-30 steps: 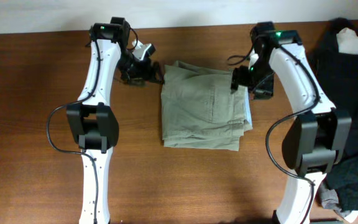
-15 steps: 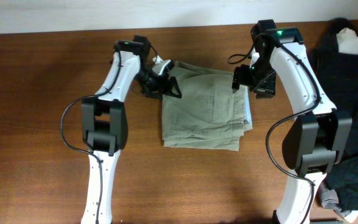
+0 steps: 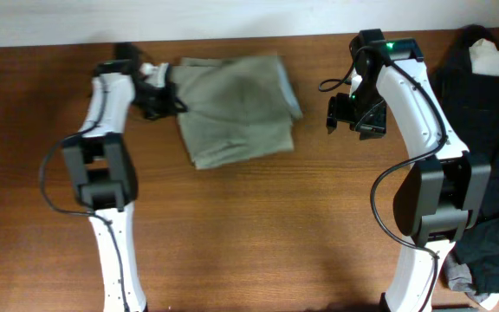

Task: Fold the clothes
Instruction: 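Drag the folded trousers to the back-left corner with the left gripper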

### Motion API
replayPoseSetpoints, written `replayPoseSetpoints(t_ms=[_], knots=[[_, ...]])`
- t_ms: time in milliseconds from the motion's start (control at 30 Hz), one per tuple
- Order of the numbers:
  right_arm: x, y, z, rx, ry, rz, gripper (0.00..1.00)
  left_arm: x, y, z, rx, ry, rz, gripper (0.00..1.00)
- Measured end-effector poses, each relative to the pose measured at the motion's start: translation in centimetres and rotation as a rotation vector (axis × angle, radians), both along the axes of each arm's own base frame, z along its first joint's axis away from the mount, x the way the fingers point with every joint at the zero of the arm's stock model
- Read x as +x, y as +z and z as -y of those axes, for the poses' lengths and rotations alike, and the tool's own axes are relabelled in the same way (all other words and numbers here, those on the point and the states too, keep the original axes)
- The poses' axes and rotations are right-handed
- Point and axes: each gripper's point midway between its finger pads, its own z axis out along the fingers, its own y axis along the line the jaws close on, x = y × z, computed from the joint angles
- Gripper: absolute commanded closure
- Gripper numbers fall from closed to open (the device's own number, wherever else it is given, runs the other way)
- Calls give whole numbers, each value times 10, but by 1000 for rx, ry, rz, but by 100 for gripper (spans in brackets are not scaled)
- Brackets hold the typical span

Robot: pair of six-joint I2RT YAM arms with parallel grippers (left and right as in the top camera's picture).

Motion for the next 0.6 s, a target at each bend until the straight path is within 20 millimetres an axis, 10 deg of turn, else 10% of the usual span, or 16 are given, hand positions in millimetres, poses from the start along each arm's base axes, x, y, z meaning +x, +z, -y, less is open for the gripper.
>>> replayPoseSetpoints(t_ms=[67,233,367,600], knots=[[1,0,0,0,0,5,25,0,0,-39,-14,99,-30,99],[10,0,-1,2,2,40,25,-49,-2,-227,-69,541,-172,99],[11,0,0,0,3,44,25,-93,-2,-315,-122,802,-233,99],[13,0,-1,1,3,53,25,-126,-3,-362,-239,1138,-388,99]])
